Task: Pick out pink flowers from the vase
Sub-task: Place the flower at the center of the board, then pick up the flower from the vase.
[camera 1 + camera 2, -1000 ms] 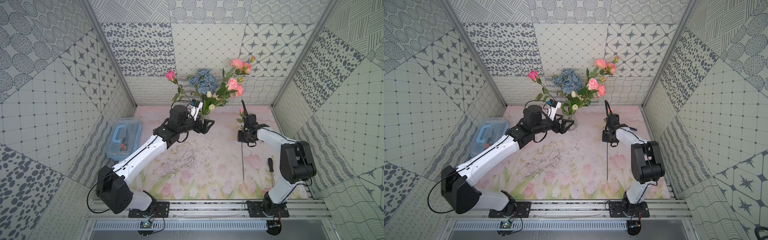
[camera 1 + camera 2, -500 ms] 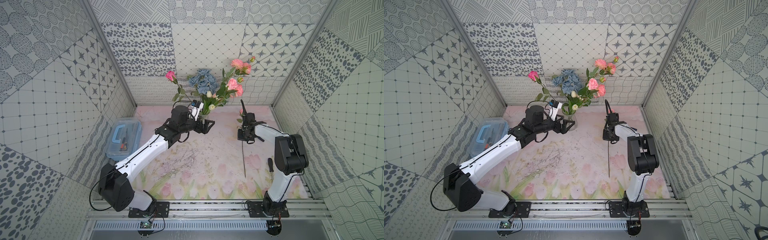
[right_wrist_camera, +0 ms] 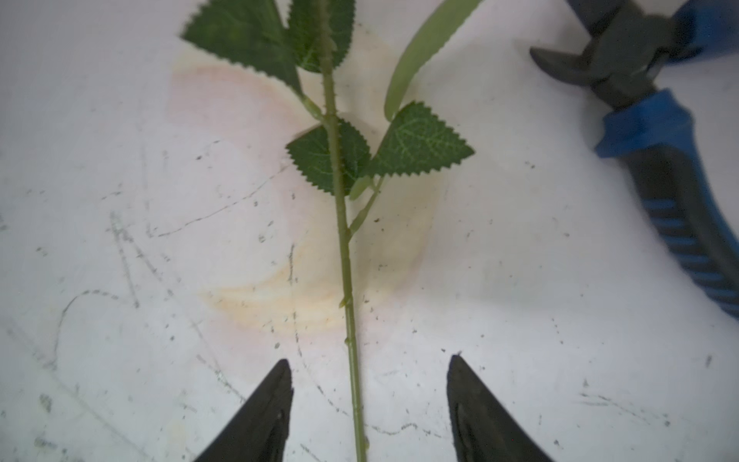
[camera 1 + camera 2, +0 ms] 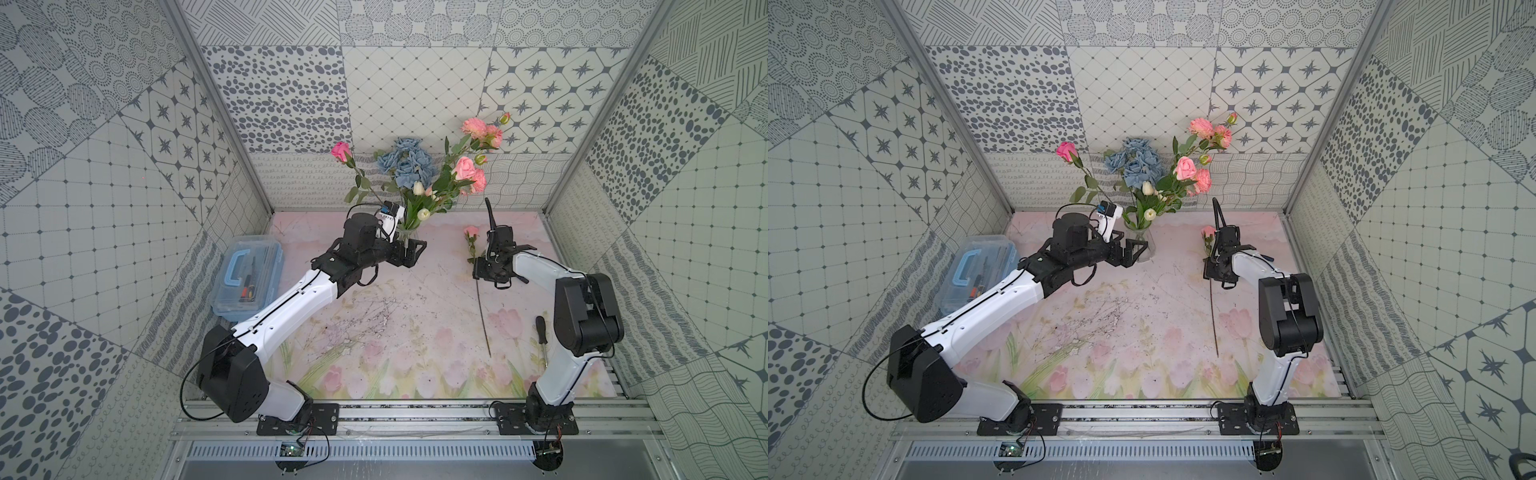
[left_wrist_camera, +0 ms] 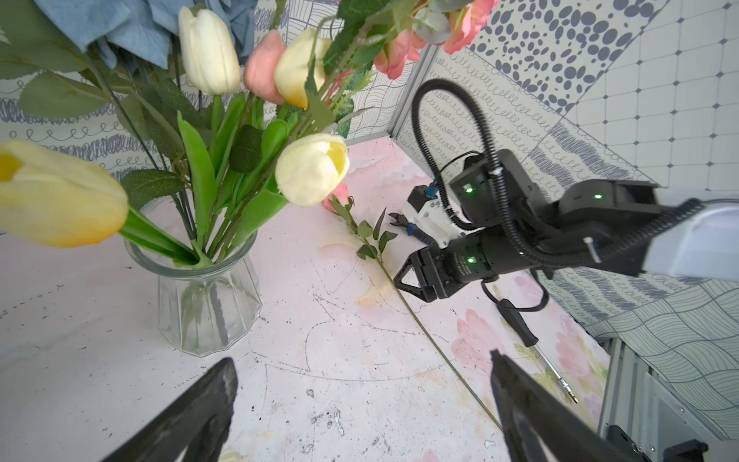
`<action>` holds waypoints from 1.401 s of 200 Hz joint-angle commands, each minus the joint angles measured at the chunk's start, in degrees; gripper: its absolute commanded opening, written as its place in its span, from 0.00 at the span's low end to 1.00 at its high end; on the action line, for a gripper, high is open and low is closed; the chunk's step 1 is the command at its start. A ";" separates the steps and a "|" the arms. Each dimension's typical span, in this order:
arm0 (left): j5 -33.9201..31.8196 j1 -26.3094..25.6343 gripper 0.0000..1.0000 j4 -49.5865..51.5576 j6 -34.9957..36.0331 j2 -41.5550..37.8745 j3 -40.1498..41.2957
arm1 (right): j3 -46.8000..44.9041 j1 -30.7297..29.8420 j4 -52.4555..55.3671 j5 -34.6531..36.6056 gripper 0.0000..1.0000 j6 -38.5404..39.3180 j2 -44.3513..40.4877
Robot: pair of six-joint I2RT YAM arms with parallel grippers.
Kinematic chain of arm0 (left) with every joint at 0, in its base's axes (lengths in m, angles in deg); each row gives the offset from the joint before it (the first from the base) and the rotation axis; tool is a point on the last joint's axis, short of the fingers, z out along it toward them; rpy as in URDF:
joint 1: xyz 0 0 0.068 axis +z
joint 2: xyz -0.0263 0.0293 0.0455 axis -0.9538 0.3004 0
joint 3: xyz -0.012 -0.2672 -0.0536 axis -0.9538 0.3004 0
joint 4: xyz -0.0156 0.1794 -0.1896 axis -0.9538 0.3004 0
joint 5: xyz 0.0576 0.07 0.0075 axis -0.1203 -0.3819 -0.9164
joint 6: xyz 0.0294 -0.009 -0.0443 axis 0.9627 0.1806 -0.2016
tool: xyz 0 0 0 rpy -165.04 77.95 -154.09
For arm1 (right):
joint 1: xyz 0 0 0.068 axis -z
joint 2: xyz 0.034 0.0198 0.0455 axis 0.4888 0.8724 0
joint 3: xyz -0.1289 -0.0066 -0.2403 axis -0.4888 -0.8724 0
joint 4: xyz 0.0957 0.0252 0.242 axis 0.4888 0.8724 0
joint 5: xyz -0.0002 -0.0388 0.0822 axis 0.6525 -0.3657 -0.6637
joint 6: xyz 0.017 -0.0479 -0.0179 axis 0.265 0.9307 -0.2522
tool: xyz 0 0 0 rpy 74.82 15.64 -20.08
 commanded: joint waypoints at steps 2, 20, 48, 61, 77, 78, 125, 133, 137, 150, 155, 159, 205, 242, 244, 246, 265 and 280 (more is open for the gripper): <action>-7.01 0.27 0.99 -2.30 2.73 -1.58 2.55 | -5.28 0.18 -10.67 -8.43 0.72 -1.85 -9.16; -10.53 0.09 0.99 -5.33 3.97 -3.07 5.77 | -11.04 0.14 -20.16 -14.12 0.77 -3.93 -15.33; -14.23 0.10 0.99 -12.39 3.30 -5.55 10.94 | -19.01 -2.28 -37.76 -20.34 0.84 -7.19 -22.62; -15.51 0.09 0.99 -14.77 2.57 -6.15 12.89 | -21.14 -5.38 -44.22 -18.71 0.87 -6.69 -24.85; -17.31 0.09 0.99 -16.54 1.77 -6.47 14.45 | -21.22 -9.67 -49.14 -14.87 0.88 -4.53 -25.49; -17.40 0.09 0.99 -16.59 1.74 -6.48 14.54 | -21.14 -9.93 -49.24 -14.60 0.88 -4.44 -25.48; -21.05 0.09 0.99 -17.19 0.12 -7.36 17.34 | -16.21 -13.91 -62.13 -7.83 0.69 -7.22 -19.12; -21.58 0.10 0.99 -16.96 0.12 -7.70 17.82 | -14.93 -13.96 -63.51 -7.34 0.62 -7.80 -17.83; -21.79 0.09 0.99 -17.09 0.20 -7.97 18.07 | -14.26 -13.91 -64.04 -7.18 0.57 -8.27 -17.14; -22.57 0.09 0.99 -17.65 0.38 -8.80 19.11 | -11.85 -13.90 -65.30 -7.19 0.45 -9.19 -15.13; -22.89 0.10 0.99 -18.00 0.47 -9.16 19.55 | -11.02 -14.03 -65.52 -6.93 0.40 -9.53 -14.42; -23.05 0.09 0.99 -18.31 0.62 -9.42 19.94 | -10.31 -14.06 -65.86 -6.93 0.35 -9.81 -13.82; -24.43 0.31 0.99 -20.88 1.59 -11.60 23.07 | -4.42 -14.19 -67.84 -8.38 0.27 -13.04 -7.85; -25.04 0.36 0.99 -21.00 2.39 -12.38 23.89 | -1.01 -14.62 -68.20 -8.82 0.29 -14.80 -4.31; -25.04 0.36 0.99 -21.03 2.40 -12.34 23.91 | -0.84 -14.66 -68.34 -8.82 0.29 -14.89 -4.11; -25.11 0.33 0.99 -21.08 2.47 -12.40 23.97 | -0.66 -14.60 -68.46 -8.82 0.29 -15.02 -3.93; -25.29 0.44 0.99 -21.07 2.72 -12.35 24.05 | 1.12 -14.91 -68.89 -9.12 0.29 -15.97 -2.12; -25.22 0.44 0.99 -21.04 2.76 -12.25 24.07 | 2.26 -15.28 -69.01 -8.86 0.30 -16.20 -0.77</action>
